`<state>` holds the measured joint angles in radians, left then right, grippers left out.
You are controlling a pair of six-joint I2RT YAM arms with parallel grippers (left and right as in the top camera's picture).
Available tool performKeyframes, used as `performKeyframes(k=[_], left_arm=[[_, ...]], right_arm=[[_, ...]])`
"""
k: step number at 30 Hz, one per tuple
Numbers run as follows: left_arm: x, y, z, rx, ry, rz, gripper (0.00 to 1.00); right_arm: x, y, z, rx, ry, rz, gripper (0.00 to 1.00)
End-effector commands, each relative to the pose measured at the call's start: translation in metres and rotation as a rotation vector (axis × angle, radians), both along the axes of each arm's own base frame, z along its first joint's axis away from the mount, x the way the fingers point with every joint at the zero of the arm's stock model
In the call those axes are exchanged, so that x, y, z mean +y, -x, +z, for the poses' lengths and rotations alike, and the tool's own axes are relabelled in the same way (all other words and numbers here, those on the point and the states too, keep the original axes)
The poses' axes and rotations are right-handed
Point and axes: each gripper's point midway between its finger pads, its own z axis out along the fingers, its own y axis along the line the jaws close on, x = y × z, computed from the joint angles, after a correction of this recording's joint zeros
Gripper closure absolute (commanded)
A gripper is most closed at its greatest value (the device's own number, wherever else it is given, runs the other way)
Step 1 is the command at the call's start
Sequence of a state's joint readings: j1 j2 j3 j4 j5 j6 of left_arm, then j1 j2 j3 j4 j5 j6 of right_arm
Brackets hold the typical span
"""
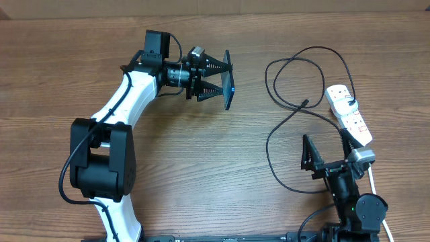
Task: Plug charger to phone and switch on socket
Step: 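Move the right gripper toward the phone held by the left gripper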
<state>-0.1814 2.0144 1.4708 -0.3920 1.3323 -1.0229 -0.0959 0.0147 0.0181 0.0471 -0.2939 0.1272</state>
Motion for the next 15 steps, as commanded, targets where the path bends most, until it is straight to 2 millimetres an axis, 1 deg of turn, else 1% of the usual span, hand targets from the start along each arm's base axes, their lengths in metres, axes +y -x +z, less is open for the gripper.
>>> performKeyframes(k=[1, 5, 10, 15], left_arm=[[0.0, -0.001, 0.016, -0.013, 0.049, -0.025, 0.61], [0.0, -0.001, 0.016, -0.013, 0.049, -0.025, 0.61], [0.0, -0.001, 0.016, -0.012, 0.049, -0.025, 0.62], [0.0, -0.001, 0.016, -0.013, 0.049, -0.025, 0.62]], right_arm=[[0.013, 0.004, 0.001, -0.015, 0.008, 0.079, 0.0], [0.013, 0.004, 0.002, -0.015, 0.007, 0.08, 0.0], [0.013, 0.008, 0.014, -0.004, 0.002, 0.076, 0.0], [0.013, 0.009, 0.025, 0.06, -0.007, 0.075, 0.0]])
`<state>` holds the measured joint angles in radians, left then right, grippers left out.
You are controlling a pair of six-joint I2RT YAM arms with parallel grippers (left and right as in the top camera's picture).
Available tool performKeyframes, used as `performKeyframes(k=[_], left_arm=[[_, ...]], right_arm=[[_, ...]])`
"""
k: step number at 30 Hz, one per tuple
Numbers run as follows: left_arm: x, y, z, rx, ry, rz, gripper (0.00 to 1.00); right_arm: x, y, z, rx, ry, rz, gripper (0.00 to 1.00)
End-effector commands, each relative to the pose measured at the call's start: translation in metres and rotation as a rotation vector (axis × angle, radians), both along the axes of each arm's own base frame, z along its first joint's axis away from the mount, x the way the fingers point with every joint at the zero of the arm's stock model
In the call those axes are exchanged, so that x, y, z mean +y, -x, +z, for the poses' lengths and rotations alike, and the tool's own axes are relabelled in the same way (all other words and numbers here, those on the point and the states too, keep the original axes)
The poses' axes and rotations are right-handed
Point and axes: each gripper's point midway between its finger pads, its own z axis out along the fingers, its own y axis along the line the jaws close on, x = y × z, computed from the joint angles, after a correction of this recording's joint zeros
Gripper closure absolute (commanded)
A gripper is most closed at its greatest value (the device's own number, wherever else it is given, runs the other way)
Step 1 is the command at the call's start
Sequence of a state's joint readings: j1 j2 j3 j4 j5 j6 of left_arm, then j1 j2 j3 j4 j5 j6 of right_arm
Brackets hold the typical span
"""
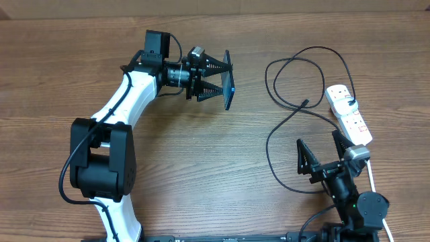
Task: Plug charger to phone and switch on socket
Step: 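Move the right gripper toward the phone held by the left gripper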
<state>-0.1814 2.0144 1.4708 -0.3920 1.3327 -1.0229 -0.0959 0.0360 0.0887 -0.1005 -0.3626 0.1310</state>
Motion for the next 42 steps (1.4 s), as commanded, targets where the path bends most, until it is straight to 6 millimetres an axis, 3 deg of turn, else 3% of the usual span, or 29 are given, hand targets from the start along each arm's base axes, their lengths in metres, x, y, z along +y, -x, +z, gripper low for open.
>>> performKeyframes(k=[1, 9, 14, 17, 28, 35, 39, 42], left_arm=[[0.0, -0.002, 0.015, -0.013, 0.048, -0.025, 0.61], [0.0, -0.001, 0.016, -0.013, 0.048, -0.025, 0.62], [0.0, -0.001, 0.016, -0.013, 0.049, -0.025, 0.62], [0.0, -0.002, 0.016, -0.014, 0.049, -0.025, 0.62], [0.0, -0.002, 0.015, -0.013, 0.048, -0.025, 0.62], [0.001, -0.002, 0.016, -0.014, 0.049, -0.025, 0.62], [0.001, -0.002, 0.016, -0.014, 0.049, -0.025, 0.62], [0.001, -0.002, 0.016, -0.014, 0.049, -0.025, 0.62]], right_arm=[[0.0, 0.004, 0.034, -0.02, -0.001, -0.001, 0.0], [-0.003, -0.018, 0.052, 0.155, -0.013, -0.008, 0.0], [-0.003, -0.047, 0.052, 0.381, -0.037, 0.011, 0.0], [0.009, -0.065, 0.057, 0.436, -0.062, 0.097, 0.0], [0.015, -0.103, 0.003, 0.594, -0.104, 0.158, 0.0], [0.036, -0.101, -0.006, 0.632, -0.152, 0.29, 0.0], [0.059, -0.08, 0.02, 0.581, -0.193, 0.458, 0.0], [0.061, -0.065, 0.03, 0.577, -0.193, 0.464, 0.0]])
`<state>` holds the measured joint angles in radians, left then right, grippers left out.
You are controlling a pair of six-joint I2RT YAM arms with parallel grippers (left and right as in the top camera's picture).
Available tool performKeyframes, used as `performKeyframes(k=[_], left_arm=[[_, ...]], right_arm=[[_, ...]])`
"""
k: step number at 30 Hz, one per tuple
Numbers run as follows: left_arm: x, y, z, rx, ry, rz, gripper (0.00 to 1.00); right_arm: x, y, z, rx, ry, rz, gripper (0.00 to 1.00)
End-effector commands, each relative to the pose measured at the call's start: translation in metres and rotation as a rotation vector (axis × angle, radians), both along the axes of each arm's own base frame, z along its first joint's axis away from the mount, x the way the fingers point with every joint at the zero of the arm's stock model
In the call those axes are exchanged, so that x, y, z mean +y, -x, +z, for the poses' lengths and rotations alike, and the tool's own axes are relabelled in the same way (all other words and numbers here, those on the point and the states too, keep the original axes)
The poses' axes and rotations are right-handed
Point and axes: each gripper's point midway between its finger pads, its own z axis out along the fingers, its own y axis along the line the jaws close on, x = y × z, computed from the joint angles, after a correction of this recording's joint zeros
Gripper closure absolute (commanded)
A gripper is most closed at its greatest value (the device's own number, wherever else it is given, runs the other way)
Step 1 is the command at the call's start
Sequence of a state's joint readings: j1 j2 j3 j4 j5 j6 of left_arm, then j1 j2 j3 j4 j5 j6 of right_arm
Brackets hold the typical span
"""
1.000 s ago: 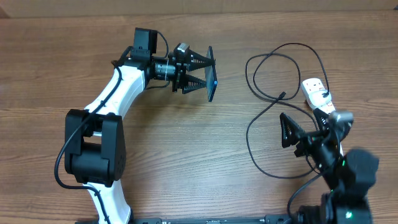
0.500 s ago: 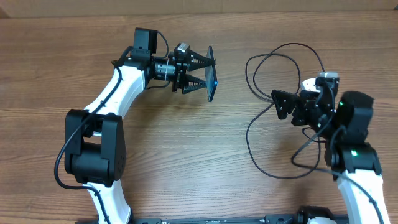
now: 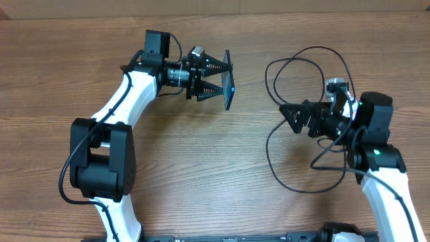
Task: Plug charger to phone and switch on socket
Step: 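Move the right gripper toward the phone held by the left gripper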
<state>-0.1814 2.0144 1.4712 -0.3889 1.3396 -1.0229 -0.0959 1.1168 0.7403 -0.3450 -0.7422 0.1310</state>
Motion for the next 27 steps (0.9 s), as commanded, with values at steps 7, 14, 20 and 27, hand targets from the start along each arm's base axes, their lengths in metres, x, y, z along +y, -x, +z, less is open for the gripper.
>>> performKeyframes(k=[7, 14, 20, 27], left_arm=[[0.001, -0.002, 0.014, -0.012, 0.041, -0.019, 0.62], [0.001, -0.003, 0.013, -0.012, 0.035, -0.015, 0.62], [0.001, -0.003, 0.013, -0.013, 0.034, -0.015, 0.62], [0.001, -0.003, 0.013, -0.016, 0.034, -0.015, 0.62]], right_arm=[[-0.017, 0.05, 0.027, 0.035, 0.115, -0.133, 0.0], [0.0, 0.049, 0.034, -0.05, 0.214, -0.107, 0.0], [0.065, 0.038, 0.039, -0.143, 0.235, 0.02, 0.0], [0.1, 0.035, 0.045, -0.254, 0.355, -0.128, 0.0]])
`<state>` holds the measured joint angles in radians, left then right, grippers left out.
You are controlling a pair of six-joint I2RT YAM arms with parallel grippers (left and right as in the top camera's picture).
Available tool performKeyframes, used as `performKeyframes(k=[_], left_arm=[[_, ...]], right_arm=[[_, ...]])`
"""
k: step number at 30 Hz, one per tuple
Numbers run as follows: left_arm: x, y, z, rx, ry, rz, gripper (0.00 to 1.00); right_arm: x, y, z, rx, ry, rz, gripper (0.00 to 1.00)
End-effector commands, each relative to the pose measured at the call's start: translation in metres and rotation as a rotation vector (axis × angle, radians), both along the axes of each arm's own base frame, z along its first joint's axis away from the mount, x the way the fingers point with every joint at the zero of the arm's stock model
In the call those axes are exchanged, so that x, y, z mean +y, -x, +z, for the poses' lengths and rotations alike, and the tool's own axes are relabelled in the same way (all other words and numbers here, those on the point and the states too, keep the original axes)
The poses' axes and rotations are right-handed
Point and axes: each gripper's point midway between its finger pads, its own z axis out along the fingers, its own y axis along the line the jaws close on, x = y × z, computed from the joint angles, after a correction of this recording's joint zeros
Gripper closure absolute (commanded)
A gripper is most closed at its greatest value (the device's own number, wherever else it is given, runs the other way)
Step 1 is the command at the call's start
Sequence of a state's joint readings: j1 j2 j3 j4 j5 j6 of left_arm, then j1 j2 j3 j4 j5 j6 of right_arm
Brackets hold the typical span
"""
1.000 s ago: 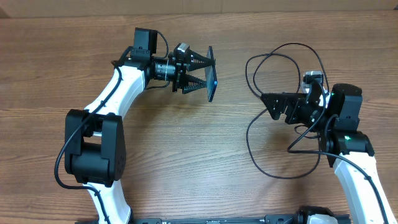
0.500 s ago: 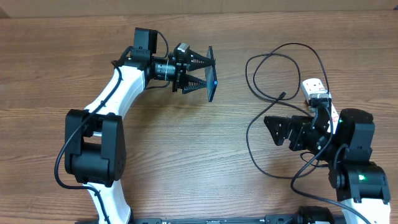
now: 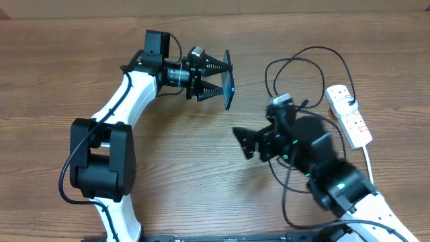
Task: Plug charger to phone and switch on socket
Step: 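Move the right gripper toward the phone held by the left gripper, then grasp the phone's lower edge with the right gripper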
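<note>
The phone (image 3: 229, 88), a thin dark slab with a blue edge, is held on edge above the table, with my left gripper (image 3: 224, 79) shut on it. The black charger cable (image 3: 314, 49) lies in loops at the right, its plug end (image 3: 306, 103) on the table beside my right arm. The white socket strip (image 3: 350, 114) lies at the far right. My right gripper (image 3: 246, 143) hovers over the middle of the table, below and right of the phone. Its fingers look apart with nothing between them.
The wooden table (image 3: 54, 74) carries nothing else. The left arm's base (image 3: 101, 165) stands at the front left. The right arm (image 3: 336, 181) reaches in from the front right, over part of the cable loop.
My right gripper has moved left and toward the front, from beside the cable's plug end to the middle of the table, below the phone. The left gripper and phone have not moved.
My left gripper held the phone on edge, unmoving, at every moment. My right gripper first sat open low at the front right near the strip, then stood beside the plug end of the cable. Now it is at the table's middle, with the cable still lying on the table.
</note>
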<state>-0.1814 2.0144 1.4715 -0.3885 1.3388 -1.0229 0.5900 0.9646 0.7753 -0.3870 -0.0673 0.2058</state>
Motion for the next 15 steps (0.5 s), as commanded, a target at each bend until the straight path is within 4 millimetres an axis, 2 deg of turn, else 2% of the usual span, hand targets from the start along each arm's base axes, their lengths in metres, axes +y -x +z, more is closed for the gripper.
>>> performKeyframes(k=[1, 6, 10, 15], left_arm=[[0.001, -0.003, 0.013, -0.016, 0.035, -0.015, 0.62], [0.001, -0.003, 0.013, -0.02, 0.035, -0.016, 0.62], [0.001, -0.003, 0.013, -0.024, 0.035, -0.016, 0.62], [0.001, -0.003, 0.013, -0.024, 0.035, -0.016, 0.62]], right_arm=[[-0.006, -0.017, 0.02, -0.135, 0.07, -0.223, 0.0], [0.013, -0.031, 0.026, -0.241, 0.085, -0.316, 0.0], [0.029, -0.045, 0.016, -0.251, 0.072, -0.32, 0.0], [0.036, -0.061, 0.014, -0.288, 0.05, -0.372, 0.0]])
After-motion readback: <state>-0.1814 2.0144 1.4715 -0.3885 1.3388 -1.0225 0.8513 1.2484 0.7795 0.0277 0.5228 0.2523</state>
